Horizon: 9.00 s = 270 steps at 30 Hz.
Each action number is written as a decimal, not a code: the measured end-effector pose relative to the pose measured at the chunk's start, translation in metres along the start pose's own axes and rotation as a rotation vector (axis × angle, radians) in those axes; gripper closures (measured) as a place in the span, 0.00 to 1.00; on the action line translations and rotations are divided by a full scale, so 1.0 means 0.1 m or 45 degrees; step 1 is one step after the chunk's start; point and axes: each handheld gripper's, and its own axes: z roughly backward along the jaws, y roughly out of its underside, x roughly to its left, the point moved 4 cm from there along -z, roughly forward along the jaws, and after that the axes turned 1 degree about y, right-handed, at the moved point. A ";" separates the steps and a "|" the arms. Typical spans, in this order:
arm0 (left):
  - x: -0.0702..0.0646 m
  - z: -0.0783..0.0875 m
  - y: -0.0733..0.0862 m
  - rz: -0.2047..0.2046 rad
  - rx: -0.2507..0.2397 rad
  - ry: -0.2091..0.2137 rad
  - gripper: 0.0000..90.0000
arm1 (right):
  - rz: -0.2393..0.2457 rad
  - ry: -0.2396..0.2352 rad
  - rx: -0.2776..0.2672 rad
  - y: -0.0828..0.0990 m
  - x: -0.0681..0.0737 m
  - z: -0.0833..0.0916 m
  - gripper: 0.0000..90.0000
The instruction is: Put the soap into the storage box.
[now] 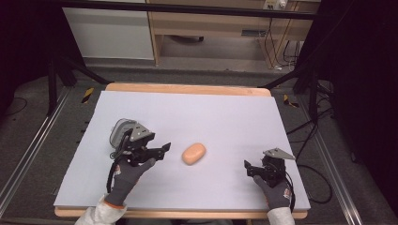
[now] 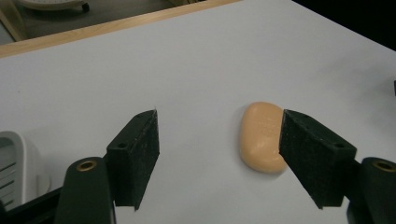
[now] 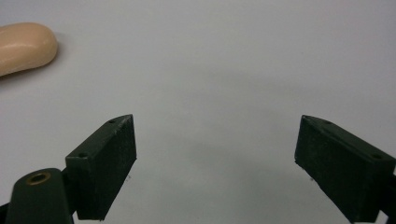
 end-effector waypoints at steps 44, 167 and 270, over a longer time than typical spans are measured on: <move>-0.48 -0.76 0.01 -0.126 0.191 0.087 0.27 | -0.004 -0.010 0.004 0.00 0.00 -0.01 0.14; 0.83 0.07 -0.09 0.134 0.141 -0.188 0.35 | -0.007 -0.042 0.022 0.01 0.00 -0.02 0.14; 0.90 0.47 0.95 0.166 0.124 -0.194 0.31 | 0.004 0.032 0.035 0.05 -0.10 -0.04 0.14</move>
